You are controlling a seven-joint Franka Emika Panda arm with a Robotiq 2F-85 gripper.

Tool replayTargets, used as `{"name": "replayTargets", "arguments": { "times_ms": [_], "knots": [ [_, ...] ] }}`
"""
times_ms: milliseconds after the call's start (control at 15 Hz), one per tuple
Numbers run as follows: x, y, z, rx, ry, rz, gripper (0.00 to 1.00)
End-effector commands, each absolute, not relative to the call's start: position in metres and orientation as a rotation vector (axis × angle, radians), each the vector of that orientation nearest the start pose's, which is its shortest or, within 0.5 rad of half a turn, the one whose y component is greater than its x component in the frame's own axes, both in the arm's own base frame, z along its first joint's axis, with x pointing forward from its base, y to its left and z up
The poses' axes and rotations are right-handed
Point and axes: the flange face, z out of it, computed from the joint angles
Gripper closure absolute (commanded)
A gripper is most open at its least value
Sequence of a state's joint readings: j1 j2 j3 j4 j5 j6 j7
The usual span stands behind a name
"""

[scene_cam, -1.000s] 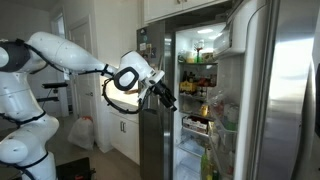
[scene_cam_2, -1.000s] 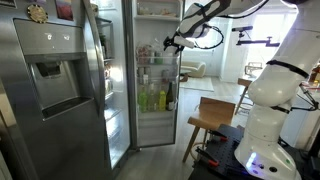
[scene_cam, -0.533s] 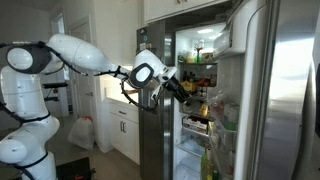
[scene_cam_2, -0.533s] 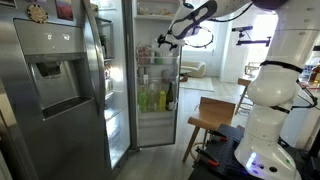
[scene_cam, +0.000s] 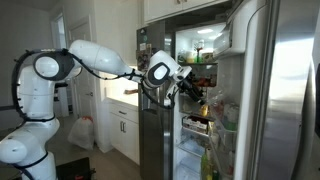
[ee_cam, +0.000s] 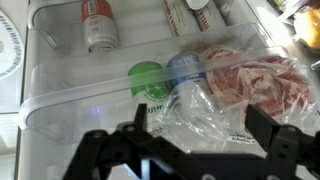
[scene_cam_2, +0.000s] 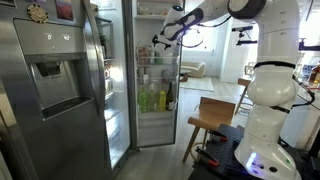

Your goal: Move the soda can from the second compartment on the refrigerator door to the one just below it

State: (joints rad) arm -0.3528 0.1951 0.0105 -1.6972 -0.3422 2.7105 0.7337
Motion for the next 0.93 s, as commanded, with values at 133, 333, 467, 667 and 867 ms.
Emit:
{"name": "replayTargets", "arguments": {
  "times_ms": [133,333,467,667,867],
  "knots": [
    [0.666,-0.238,0.579,-2.723,1.275,-1.323,0.0],
    [0.67,-0.253,0.58,-2.732,1.312,-1.319,0.0],
    [0.671,-0.264,0.58,-2.736,1.339,-1.317,0.0],
    [0.668,-0.281,0.583,-2.74,1.393,-1.314,0.0],
    [0.662,-0.298,0.582,-2.763,1.456,-1.292,0.0]
  ]
}}
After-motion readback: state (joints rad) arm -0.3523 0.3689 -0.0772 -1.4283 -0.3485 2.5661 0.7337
